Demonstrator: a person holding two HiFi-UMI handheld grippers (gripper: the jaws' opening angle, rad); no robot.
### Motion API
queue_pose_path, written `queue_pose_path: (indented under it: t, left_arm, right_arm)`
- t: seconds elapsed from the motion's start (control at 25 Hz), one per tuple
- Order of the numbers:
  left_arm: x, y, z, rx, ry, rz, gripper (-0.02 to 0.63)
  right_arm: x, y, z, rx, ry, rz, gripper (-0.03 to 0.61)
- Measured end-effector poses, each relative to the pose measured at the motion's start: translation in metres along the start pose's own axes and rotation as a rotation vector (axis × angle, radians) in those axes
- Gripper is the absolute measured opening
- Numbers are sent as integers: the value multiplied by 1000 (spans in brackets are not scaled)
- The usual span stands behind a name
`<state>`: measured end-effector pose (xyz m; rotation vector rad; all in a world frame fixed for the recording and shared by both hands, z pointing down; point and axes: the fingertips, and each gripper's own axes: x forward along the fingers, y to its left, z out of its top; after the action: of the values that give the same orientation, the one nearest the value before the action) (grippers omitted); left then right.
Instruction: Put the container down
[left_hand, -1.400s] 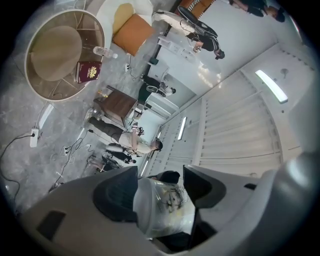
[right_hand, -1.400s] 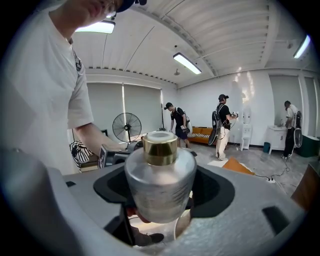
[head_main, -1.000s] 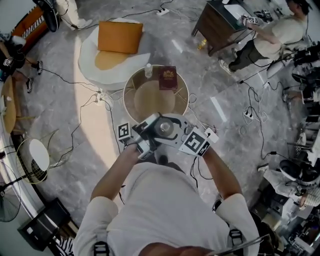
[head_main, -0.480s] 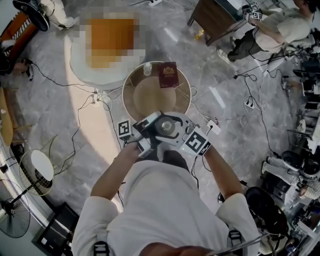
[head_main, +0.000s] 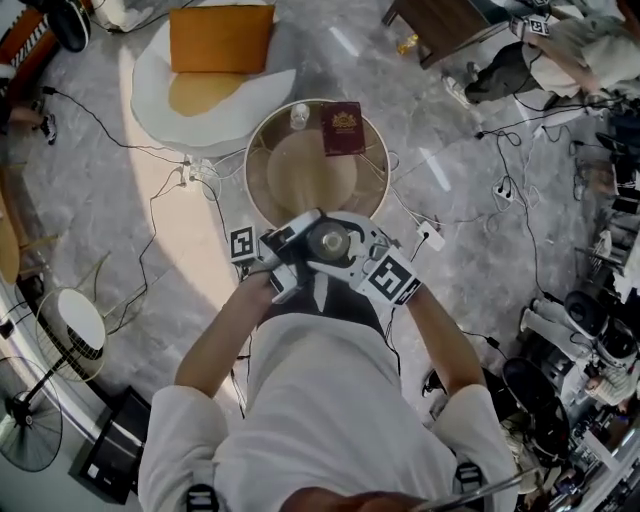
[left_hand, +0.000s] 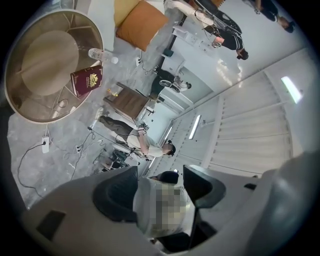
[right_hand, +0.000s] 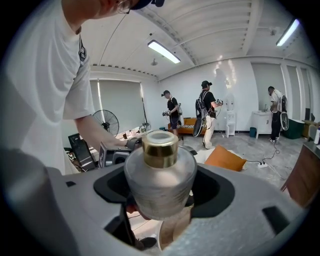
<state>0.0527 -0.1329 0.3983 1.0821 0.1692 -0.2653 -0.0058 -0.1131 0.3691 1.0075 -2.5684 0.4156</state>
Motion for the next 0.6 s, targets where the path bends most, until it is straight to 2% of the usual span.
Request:
queue_pose_path:
  t: [0.6]
  left_arm:
    - [3,61,65,0,-92,-3,268]
  right_arm:
    - [34,-47,-66,12,38,77,337]
